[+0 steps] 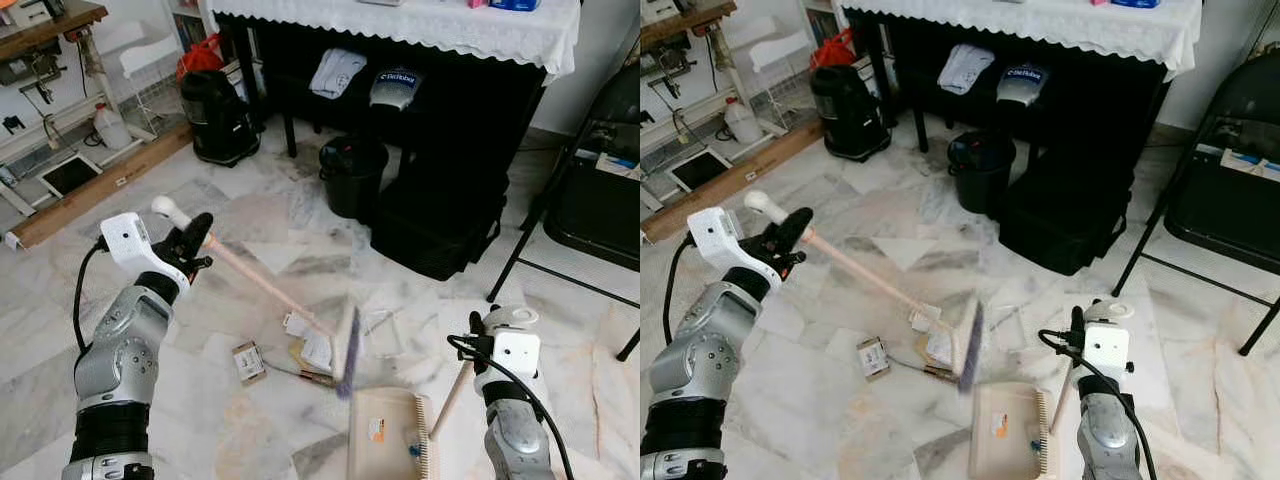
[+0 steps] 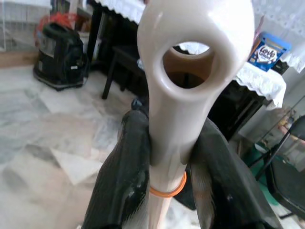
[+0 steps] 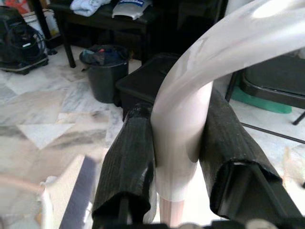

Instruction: Sweep floor

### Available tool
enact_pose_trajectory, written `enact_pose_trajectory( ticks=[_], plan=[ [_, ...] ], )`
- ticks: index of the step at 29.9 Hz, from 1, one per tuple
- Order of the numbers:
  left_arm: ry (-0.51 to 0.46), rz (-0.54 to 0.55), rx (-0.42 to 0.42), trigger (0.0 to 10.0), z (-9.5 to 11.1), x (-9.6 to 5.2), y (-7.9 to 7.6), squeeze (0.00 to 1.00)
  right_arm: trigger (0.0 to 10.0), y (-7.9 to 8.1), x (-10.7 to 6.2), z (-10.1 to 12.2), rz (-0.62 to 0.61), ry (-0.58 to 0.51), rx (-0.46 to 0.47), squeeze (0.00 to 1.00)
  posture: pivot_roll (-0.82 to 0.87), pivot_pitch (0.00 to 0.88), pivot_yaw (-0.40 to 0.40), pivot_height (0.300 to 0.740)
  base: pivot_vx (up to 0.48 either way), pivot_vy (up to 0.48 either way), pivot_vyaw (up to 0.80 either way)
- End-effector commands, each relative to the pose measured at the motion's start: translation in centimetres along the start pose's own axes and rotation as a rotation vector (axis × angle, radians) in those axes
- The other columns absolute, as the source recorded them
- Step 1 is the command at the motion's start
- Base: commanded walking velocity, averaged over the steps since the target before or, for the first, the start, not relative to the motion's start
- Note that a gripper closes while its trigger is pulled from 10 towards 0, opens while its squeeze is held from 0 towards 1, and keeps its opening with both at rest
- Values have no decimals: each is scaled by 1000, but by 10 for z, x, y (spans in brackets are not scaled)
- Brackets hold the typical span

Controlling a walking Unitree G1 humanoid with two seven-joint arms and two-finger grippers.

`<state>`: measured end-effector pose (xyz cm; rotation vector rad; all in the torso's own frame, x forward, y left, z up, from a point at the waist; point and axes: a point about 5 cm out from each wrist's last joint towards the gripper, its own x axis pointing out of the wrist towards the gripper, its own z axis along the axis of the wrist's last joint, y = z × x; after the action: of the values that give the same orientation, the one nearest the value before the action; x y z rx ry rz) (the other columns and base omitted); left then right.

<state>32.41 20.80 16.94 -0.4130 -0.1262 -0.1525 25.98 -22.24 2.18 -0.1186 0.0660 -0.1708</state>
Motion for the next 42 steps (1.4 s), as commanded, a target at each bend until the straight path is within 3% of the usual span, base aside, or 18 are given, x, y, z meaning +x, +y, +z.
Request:
enact_pose_trajectory(
  ticks=[1, 16, 28, 32, 35, 39, 42],
  plan=[
    [-45, -13, 15, 10000, 9, 4, -5, 0, 10000, 0, 0, 1, -5, -7, 16, 0, 21, 0, 61, 740, 0, 0, 0],
    [-104, 62, 46, 10000, 8, 19, -4, 0, 10000, -7, -1, 10, -8, -74, 117, 0, -23, 0, 59, 740, 0, 0, 0],
    [-115, 90, 66, 10000, 4, 23, 0, 0, 10000, -24, -6, 13, -67, -105, 182, 0, -37, 0, 65, 740, 0, 0, 0],
    [-118, 113, 83, 10000, 2, 24, 4, 0, 10000, -31, -3, 21, -97, -146, 243, 0, -44, 0, 72, 740, 0, 0, 0],
    [-124, 131, 105, 10000, 1, 25, 6, 0, 10000, -36, 0, 26, -119, -166, 279, 0, -48, 0, 72, 740, 0, 0, 0],
    [-117, 175, 219, 10000, -2, 23, 9, 0, 10000, -36, 7, 32, -121, -179, 281, 0, -52, 0, 72, 740, 0, 0, 0],
    [-113, 185, 255, 10000, -3, 22, 10, 0, 10000, -36, 9, 34, -123, -185, 279, 0, -55, 0, 74, 740, 0, 0, 0]
  ],
)
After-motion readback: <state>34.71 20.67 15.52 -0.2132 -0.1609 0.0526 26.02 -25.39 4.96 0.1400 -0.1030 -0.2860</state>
